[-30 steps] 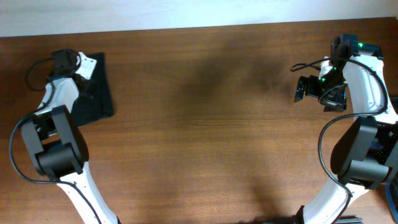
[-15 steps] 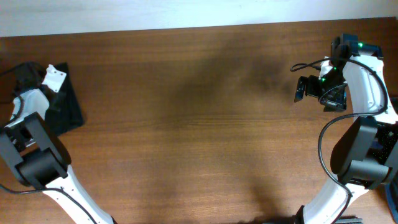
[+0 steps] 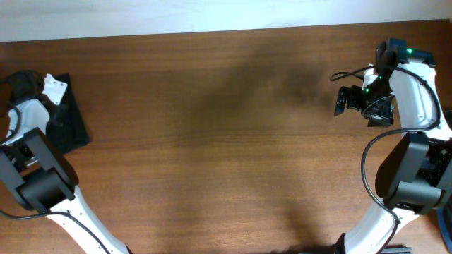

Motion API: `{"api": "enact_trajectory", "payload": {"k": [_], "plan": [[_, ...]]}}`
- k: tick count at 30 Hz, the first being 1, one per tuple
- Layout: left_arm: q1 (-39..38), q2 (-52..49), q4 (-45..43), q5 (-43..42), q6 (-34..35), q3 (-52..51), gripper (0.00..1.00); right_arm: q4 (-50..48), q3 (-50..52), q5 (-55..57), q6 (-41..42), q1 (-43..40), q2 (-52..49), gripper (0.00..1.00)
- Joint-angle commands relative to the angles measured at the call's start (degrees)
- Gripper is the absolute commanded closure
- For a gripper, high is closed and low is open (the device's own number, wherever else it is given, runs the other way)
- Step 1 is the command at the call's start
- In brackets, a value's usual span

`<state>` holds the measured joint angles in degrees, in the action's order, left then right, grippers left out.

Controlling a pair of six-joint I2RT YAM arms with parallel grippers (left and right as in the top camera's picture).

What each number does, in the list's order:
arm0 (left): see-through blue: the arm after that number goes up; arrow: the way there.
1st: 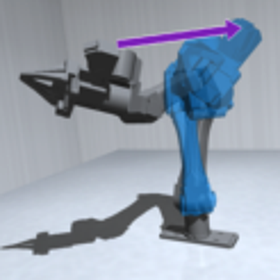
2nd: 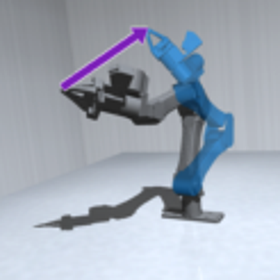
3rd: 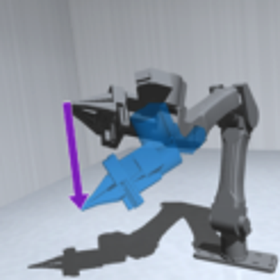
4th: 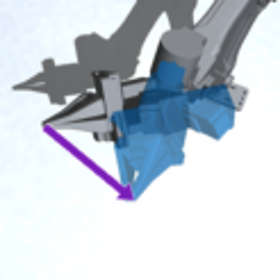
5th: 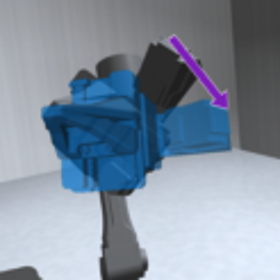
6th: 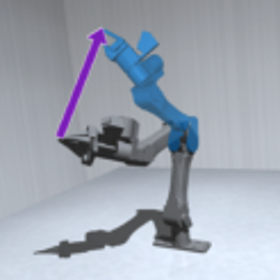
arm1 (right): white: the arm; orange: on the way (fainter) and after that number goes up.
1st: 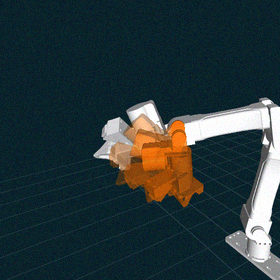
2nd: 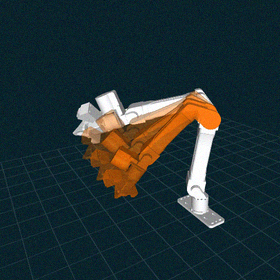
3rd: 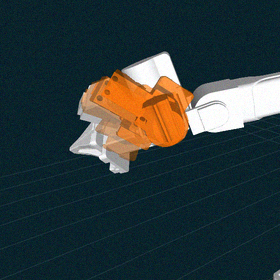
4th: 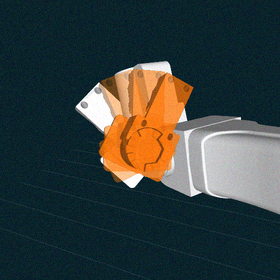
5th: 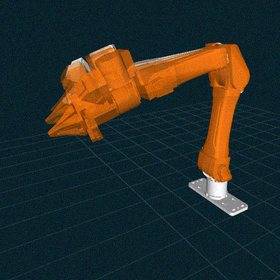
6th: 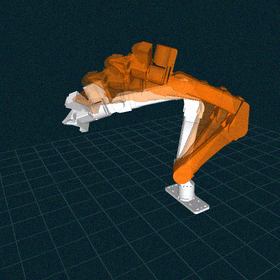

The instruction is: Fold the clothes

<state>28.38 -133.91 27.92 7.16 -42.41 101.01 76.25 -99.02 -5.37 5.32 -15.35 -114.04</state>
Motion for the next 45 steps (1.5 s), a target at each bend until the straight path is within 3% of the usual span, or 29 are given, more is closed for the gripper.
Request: {"api": "enact_trajectory", "payload": {"k": [1, 4, 7, 10, 15, 18, 25, 30, 45], "plan": [[-0.92, 0.94, 2.01, 1.46, 8.52, 2.64, 0.95, -0.15, -0.63, 0.72, -0.42, -0.11, 1.92, 0.01], [-2.1, 4.13, 4.31, 1.44, 13.44, 3.3, 0.92, -0.15, -0.63, 0.72, -0.42, -0.11, 1.92, 0.01], [-3.17, 7.32, 8.72, 1.51, 19.71, 3.3, 0.95, -0.15, -0.63, 0.72, -0.42, -0.11, 1.92, 0.01], [-3.37, 9.53, 13.6, 1.49, 29.99, 3.3, 0.99, -0.15, -0.63, 0.72, -0.39, -0.11, 1.92, 0.01], [-1.97, 10.99, 22.88, 1.6, 50.18, 3.28, 0.99, -0.15, -0.63, 0.72, -0.39, -0.11, 1.92, 0.01], [-0.7, 10.8, 25.51, 1.03, 56.52, 1.62, 0.99, -0.15, -0.63, 0.72, -0.39, -0.11, 1.92, 0.02], [3.23, 10.8, 22.91, -2.89, 64.08, -3.93, 0.99, -0.15, -0.63, 0.72, -0.42, -0.11, 1.92, 0.01], [3.93, 10.75, 22.29, -3.37, 64.06, -5.49, 0.99, -0.15, -0.63, 0.72, -0.39, -0.11, 1.92, 0.01], [4.04, 10.71, 11.87, 6.43, 63.01, -16.92, 0.99, -0.15, -0.63, 0.72, -0.42, -0.11, 1.92, 0.01]]}}
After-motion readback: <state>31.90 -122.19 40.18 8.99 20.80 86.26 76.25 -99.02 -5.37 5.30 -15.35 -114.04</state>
